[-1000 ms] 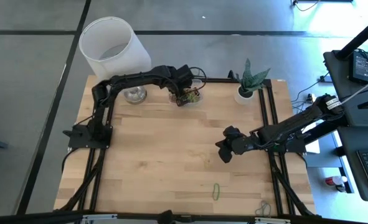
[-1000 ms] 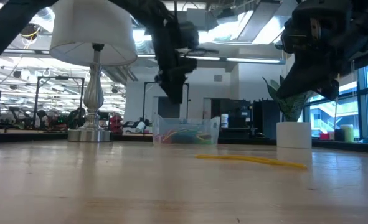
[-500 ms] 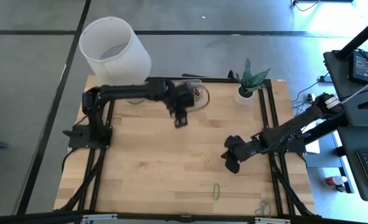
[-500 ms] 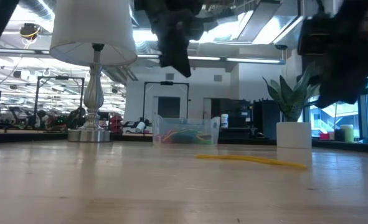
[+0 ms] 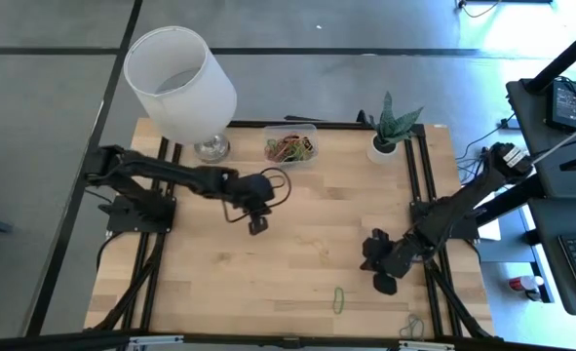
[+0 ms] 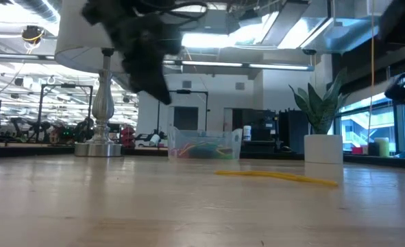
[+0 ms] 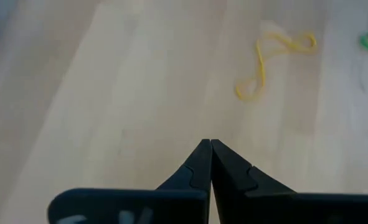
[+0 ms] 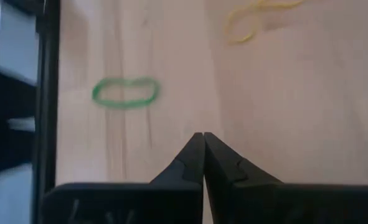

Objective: Pick and place rubber bands into bin
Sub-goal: Put the green rubber band into the transparent bin

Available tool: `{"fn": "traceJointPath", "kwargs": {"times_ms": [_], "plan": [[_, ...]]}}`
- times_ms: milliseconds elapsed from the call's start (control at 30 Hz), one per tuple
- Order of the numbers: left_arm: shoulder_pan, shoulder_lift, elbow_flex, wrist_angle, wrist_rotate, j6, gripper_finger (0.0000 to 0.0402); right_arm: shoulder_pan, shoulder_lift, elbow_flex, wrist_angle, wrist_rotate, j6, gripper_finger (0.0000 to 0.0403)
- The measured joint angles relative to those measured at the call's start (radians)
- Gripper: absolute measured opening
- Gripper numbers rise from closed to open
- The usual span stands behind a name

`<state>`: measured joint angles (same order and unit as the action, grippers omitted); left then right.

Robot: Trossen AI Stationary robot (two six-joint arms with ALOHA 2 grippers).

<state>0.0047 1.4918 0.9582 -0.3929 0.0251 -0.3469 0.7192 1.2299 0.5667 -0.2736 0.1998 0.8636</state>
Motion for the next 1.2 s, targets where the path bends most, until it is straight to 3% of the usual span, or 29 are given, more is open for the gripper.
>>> {"fn": "traceJointPath", "kwargs": {"times_ms": [333, 733, 867, 1033, 1200], "plan": [[-0.096, -0.184, -0.163, -0.023, -0.004, -0.090, 0.0001, 0.038, 0.266, 0.029, 0.248, 0.000, -0.134, 0.0012], [-0.156, -0.258, -0.216, -0.036, -0.016, -0.050, 0.0003, 0.027, 0.541, 0.205, 0.256, 0.046, -0.033, 0.0113], [-0.156, -0.257, -0.216, -0.029, -0.006, -0.019, 0.0001, 0.026, 0.599, 0.261, 0.264, 0.076, -0.055, 0.0126], [-0.156, -0.257, -0.216, -0.031, -0.001, 0.010, 0.0003, 0.022, 0.680, 0.369, 0.227, 0.107, -0.186, 0.0097], [-0.156, -0.257, -0.216, -0.030, 0.004, 0.051, 0.0001, 0.000, 0.746, 0.465, 0.191, 0.097, -0.122, 0.0019]]}}
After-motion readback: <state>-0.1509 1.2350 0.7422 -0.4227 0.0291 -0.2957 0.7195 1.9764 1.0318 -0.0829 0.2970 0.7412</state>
